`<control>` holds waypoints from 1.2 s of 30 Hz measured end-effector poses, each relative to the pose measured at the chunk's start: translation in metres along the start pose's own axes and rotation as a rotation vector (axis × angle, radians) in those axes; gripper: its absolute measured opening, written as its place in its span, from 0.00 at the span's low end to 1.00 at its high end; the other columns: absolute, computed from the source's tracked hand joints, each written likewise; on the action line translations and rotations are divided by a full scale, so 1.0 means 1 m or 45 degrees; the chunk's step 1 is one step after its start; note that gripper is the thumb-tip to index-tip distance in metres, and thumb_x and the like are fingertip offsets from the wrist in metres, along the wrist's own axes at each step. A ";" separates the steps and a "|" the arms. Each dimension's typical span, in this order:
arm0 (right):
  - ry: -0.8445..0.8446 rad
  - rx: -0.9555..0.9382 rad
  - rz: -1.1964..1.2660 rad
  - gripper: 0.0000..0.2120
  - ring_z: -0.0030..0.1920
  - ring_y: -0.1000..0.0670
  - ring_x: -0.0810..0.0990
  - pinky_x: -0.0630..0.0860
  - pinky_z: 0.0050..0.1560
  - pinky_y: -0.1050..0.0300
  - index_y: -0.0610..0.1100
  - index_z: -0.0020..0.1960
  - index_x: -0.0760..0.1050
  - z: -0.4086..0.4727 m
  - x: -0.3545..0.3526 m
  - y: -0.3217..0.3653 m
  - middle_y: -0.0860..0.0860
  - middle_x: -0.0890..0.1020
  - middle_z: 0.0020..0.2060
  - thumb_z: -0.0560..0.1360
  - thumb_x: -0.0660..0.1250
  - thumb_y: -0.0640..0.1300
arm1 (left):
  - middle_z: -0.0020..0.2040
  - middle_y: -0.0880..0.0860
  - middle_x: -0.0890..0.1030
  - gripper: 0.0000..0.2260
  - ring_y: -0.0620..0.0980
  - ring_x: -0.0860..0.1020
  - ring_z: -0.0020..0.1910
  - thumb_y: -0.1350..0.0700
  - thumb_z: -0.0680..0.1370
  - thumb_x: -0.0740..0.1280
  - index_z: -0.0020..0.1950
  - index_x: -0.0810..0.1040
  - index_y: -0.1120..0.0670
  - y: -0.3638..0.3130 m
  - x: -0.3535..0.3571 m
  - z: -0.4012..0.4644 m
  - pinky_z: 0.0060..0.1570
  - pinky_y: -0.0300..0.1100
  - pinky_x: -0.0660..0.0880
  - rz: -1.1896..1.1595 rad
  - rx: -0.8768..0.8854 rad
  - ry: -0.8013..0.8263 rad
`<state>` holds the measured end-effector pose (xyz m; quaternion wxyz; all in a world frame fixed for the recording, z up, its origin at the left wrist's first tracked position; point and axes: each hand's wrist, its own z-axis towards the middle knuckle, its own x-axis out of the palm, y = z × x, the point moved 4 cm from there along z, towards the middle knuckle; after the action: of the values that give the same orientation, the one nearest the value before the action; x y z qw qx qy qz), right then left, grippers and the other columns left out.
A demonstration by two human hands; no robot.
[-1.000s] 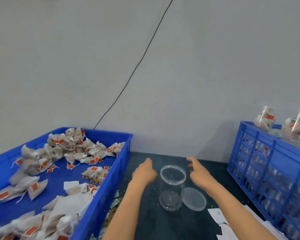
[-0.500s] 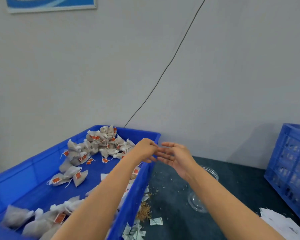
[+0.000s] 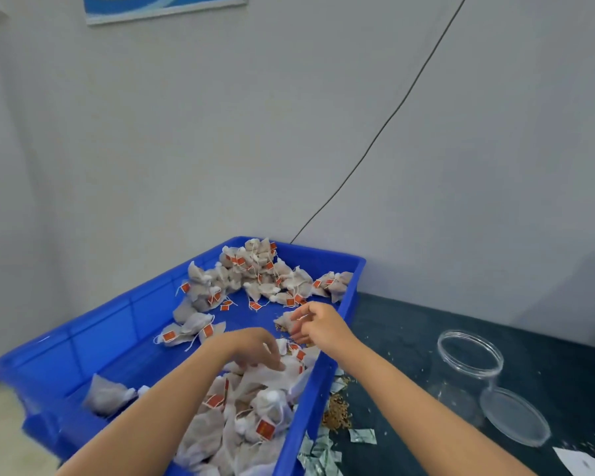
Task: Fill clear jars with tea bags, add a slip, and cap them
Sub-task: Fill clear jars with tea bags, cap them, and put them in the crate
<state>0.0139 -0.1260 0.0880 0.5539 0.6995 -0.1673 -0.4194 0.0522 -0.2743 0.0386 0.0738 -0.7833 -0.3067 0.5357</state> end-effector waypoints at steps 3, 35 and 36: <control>0.340 -0.126 -0.287 0.08 0.38 0.53 0.79 0.76 0.42 0.57 0.41 0.51 0.75 -0.006 0.014 0.006 0.48 0.81 0.41 0.77 0.60 0.32 | 0.60 0.48 0.74 0.22 0.49 0.75 0.57 0.45 0.72 0.74 0.63 0.73 0.48 -0.005 0.001 0.002 0.55 0.41 0.74 0.142 0.066 0.051; 0.686 -0.280 -0.907 0.11 0.48 0.50 0.73 0.71 0.52 0.50 0.45 0.54 0.78 0.001 0.015 0.037 0.49 0.75 0.49 0.73 0.72 0.43 | 0.65 0.57 0.71 0.22 0.55 0.72 0.62 0.53 0.76 0.69 0.69 0.67 0.53 0.020 -0.029 0.009 0.59 0.48 0.73 -0.128 -0.060 -0.697; 0.646 -0.245 -0.829 0.09 0.48 0.50 0.74 0.72 0.52 0.50 0.45 0.53 0.78 0.005 0.008 0.037 0.49 0.76 0.48 0.72 0.72 0.42 | 0.65 0.56 0.71 0.20 0.54 0.72 0.62 0.54 0.76 0.69 0.67 0.70 0.51 0.018 -0.032 0.006 0.60 0.48 0.73 -0.090 -0.027 -0.755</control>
<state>0.0234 -0.1476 0.1186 0.4789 0.7421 0.2440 -0.4005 0.0462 -0.3085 0.0536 -0.0084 -0.5821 -0.3476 0.7350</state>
